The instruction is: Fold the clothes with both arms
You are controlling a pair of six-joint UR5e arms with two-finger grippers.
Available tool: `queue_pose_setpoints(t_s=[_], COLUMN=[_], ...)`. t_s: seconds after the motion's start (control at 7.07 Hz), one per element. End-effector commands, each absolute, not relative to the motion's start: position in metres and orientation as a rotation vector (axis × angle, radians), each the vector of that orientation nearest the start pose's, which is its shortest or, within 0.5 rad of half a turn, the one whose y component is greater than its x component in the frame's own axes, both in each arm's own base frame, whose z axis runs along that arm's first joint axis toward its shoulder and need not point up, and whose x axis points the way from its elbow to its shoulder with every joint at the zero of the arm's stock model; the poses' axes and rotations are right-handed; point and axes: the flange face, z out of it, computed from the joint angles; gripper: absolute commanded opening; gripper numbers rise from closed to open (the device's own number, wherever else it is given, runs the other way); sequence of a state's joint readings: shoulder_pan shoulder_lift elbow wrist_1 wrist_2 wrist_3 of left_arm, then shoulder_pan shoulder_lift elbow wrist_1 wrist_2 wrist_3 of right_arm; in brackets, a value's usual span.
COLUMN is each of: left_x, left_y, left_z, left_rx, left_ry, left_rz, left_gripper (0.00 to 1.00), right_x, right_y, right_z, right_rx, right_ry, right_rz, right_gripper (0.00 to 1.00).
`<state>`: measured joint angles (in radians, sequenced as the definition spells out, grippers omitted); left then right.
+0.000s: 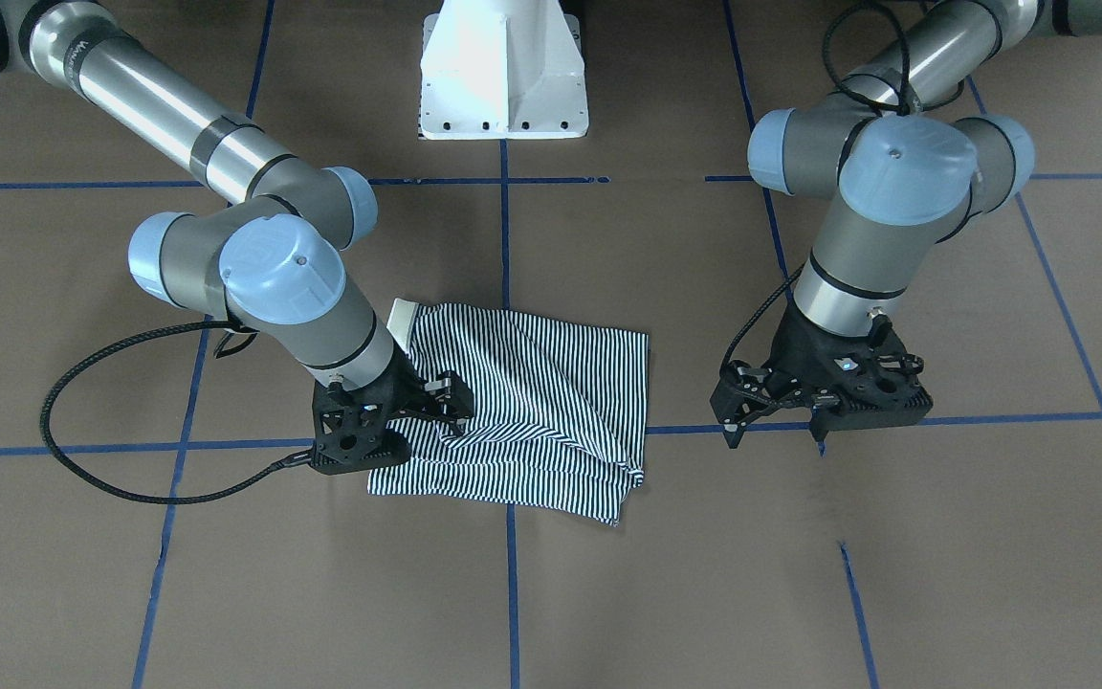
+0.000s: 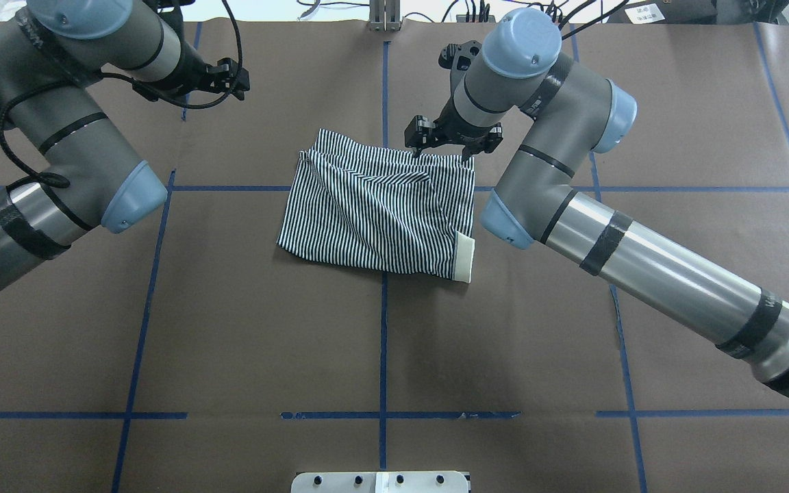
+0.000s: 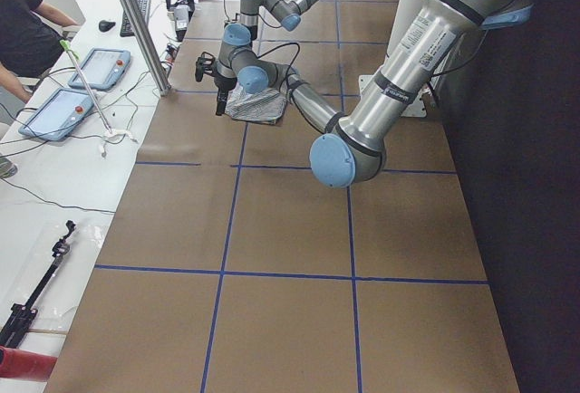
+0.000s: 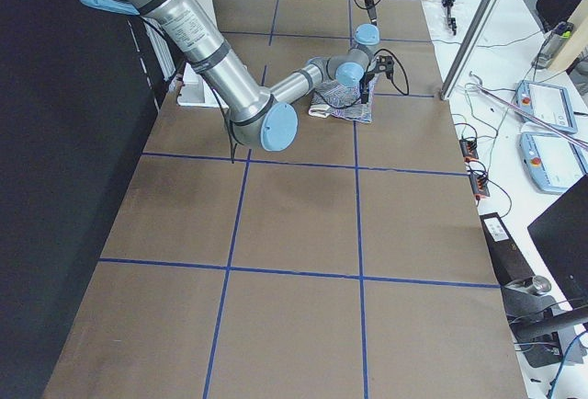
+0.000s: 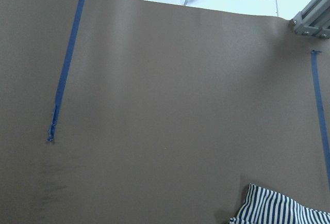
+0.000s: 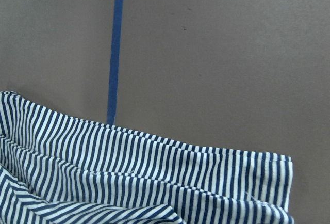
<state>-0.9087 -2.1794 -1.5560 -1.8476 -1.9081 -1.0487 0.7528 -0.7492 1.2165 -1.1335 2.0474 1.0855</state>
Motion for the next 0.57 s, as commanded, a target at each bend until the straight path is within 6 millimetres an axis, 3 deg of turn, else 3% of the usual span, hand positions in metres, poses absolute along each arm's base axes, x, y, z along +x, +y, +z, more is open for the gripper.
queue_pose_setpoints(t_s=[0.0,0.14,0.42], left_x=[0.344,0.344,0.344], left_y=[-0.612,-0.612,-0.612], left_z=[0.285,0.285,0.287], left_rx=[0.333,0.333,0.329], left_ry=[0.852,0.852,0.849], left_rz=[-0.204,-0.204,-0.205], left_gripper=[1.0,1.0,1.0], right_x=[-0.547,-0.552,-0.562], right_y=[-0.601,-0.597,-0.593], right_z=[0.248,0.255,0.266], right_rx=[0.16,0.156,0.153], right_ry=[-0.964,-0.953,-0.932], right_rz=[0.019,0.005,-0.013], right_gripper=[0.79,0.72,0.69])
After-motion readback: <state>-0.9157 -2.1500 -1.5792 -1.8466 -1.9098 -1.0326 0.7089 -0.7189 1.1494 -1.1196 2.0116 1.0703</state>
